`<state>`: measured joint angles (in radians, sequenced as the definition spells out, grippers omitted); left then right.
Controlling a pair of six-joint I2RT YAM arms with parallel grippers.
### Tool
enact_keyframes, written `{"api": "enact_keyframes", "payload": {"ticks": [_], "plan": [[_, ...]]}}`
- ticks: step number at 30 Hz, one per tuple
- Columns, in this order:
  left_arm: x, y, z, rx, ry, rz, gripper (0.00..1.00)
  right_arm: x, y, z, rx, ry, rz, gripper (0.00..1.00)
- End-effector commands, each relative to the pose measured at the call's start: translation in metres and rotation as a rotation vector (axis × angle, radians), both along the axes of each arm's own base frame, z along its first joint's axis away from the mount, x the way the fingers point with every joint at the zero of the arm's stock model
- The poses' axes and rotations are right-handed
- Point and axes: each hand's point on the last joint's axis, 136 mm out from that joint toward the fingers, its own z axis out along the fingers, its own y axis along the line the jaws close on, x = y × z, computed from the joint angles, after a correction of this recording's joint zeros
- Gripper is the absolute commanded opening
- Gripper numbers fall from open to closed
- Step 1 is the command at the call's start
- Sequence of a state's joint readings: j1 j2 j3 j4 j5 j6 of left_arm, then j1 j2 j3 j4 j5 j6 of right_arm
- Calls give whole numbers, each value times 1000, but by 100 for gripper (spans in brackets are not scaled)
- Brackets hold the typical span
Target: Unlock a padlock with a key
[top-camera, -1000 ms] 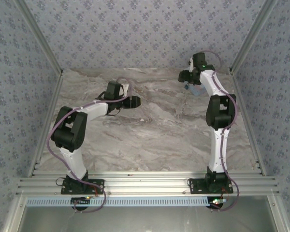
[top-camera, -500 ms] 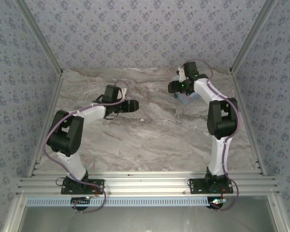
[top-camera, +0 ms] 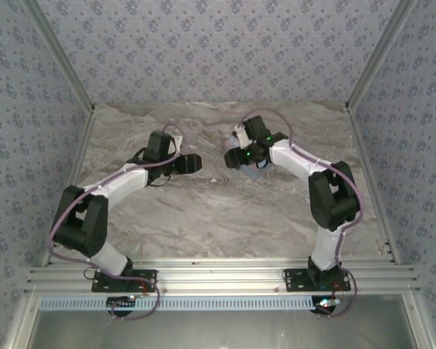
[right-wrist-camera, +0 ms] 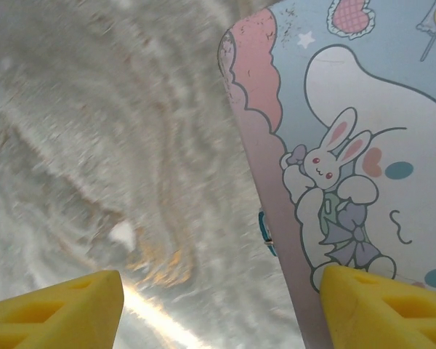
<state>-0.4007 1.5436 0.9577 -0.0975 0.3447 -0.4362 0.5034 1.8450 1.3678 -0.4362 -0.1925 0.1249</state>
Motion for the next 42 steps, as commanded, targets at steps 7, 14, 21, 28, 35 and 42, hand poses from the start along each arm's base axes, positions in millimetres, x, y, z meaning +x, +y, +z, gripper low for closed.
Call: {"api": "enact_keyframes", "payload": {"ticks": [7,14,21,28,35,42], "plan": [[-39,48,12,74,15,130,73,-103,13,-20,-146,102,75,74],[-68,78,19,24,84,172,75,-139,-10,13,-145,14,-55,75],[-83,49,25,-45,76,40,74,-168,-58,24,53,44,-390,78],[-86,-15,26,-152,129,-125,68,-167,-95,-1,167,113,-641,79],[-63,-41,19,-182,175,-163,65,-137,-96,4,238,112,-689,61],[-41,-65,5,-218,228,-188,64,-94,-80,1,266,175,-613,60]]}}
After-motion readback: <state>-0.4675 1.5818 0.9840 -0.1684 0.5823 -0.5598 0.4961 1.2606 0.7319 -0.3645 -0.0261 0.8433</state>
